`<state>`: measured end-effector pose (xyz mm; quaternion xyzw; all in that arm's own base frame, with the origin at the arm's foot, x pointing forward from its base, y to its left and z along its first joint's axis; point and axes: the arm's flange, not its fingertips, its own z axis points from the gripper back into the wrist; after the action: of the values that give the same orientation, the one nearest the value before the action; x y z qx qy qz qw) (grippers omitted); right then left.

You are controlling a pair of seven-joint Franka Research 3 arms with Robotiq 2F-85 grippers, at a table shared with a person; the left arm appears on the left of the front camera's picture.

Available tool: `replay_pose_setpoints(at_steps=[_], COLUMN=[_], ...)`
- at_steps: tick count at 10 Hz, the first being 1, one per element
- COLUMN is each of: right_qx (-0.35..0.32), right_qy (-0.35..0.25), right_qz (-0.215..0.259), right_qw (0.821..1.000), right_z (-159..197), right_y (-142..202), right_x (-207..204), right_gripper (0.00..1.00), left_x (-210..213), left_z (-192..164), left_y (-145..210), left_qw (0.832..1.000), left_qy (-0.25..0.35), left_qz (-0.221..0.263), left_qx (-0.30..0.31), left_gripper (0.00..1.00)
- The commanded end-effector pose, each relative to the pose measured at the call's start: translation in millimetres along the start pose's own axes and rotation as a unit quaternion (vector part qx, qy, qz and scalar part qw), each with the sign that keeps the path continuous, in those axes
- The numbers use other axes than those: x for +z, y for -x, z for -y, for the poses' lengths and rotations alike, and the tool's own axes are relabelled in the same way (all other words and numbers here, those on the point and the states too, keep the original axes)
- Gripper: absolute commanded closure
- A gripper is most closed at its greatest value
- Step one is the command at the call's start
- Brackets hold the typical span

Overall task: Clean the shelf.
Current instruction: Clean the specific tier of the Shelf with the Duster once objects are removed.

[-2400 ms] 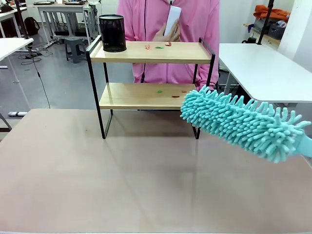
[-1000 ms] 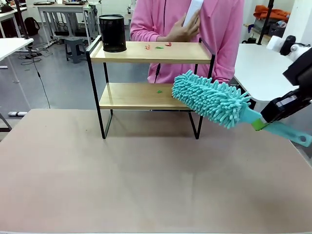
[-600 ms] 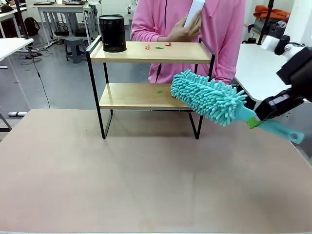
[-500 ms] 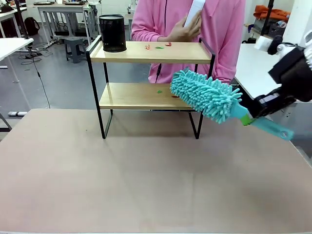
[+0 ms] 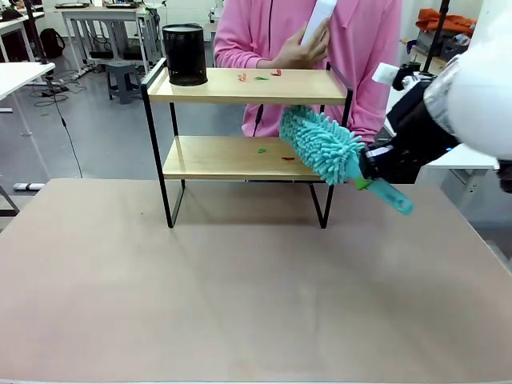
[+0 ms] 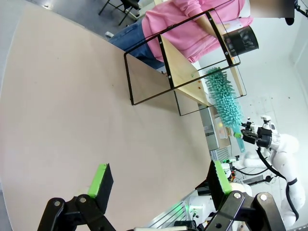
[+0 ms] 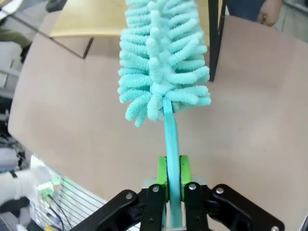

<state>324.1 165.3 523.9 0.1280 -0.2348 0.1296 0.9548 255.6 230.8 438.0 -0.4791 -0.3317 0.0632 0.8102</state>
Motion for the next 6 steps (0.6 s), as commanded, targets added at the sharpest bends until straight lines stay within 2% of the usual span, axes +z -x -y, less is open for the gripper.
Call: replay_pose_setpoints(at_steps=[1,4,6], right_qx=[-0.053,-0.098,-0.104], right_qy=[0.038,0.065,0.075], right_qz=[0.027,0.02,0.039], right_qw=[0.998,0.993,0.991], right_z=[-13,-12,-8], right_y=[-20,-28,-30], right_x=[-19,-48,-60], right_gripper=[0.88,0.88,0.88], left_x=[-1,-1,-1], left_z=[1,1,1], left_y=[-1,-1,-1], left_qw=[1.0,1.0,1.0], left_qy=[0.008,0.008,0.008], left_qz=[0.007,0.007,0.007], left_qx=[-0.012,-0.012,-0.012], left_gripper=[0.0,0.0,0.0])
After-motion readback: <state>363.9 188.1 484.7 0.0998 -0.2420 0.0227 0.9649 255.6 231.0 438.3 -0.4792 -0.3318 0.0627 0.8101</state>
